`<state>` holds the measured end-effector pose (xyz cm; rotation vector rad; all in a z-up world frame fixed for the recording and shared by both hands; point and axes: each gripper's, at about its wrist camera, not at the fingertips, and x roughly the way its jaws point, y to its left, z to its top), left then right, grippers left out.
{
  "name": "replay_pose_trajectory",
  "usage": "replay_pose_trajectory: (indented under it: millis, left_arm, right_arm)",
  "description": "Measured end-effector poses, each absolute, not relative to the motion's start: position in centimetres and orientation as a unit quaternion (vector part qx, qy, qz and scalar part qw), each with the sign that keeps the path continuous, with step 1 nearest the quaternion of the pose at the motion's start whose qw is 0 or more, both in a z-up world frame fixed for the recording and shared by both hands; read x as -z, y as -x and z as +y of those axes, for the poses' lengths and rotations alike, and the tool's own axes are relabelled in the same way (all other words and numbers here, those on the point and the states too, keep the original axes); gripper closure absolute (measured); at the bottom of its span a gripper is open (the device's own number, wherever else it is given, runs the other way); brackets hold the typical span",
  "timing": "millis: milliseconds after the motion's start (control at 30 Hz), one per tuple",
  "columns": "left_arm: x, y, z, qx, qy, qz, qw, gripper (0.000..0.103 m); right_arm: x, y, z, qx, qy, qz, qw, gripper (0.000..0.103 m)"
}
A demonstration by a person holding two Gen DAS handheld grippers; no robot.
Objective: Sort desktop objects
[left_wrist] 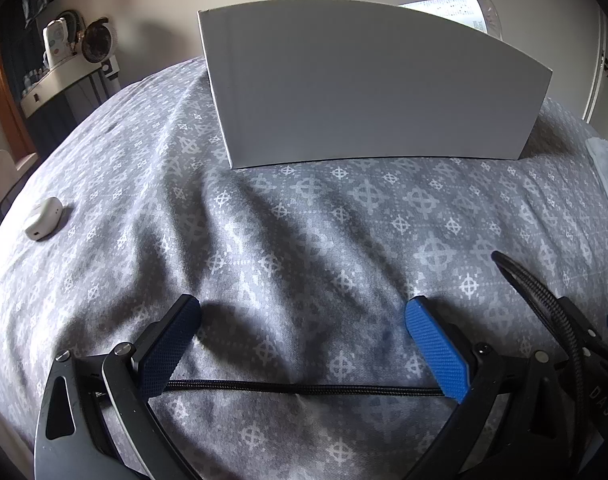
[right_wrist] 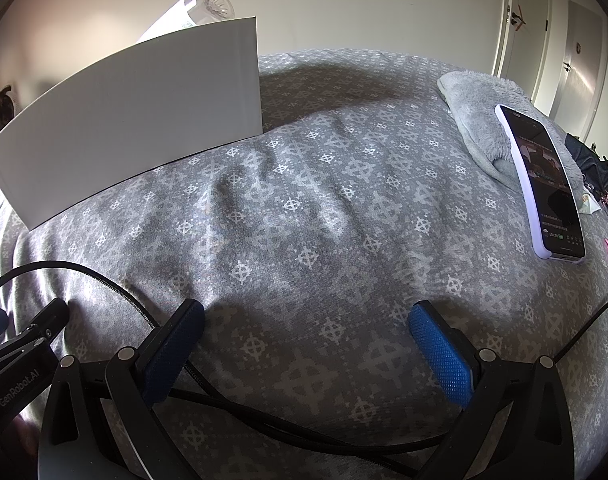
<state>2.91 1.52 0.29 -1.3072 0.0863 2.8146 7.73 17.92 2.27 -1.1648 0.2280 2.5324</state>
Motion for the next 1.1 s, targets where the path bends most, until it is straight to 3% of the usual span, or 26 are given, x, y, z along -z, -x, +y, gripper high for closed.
replay_pose_trajectory:
  millis: [1100]
  left_arm:
    - [-0.34,-3.52,0.92,-0.907,0.421,0.025,0.005,0.0]
  right_arm:
    - [-2.26,-7.72,17.91,-0.892,0.41,0.08,0.172,0.0]
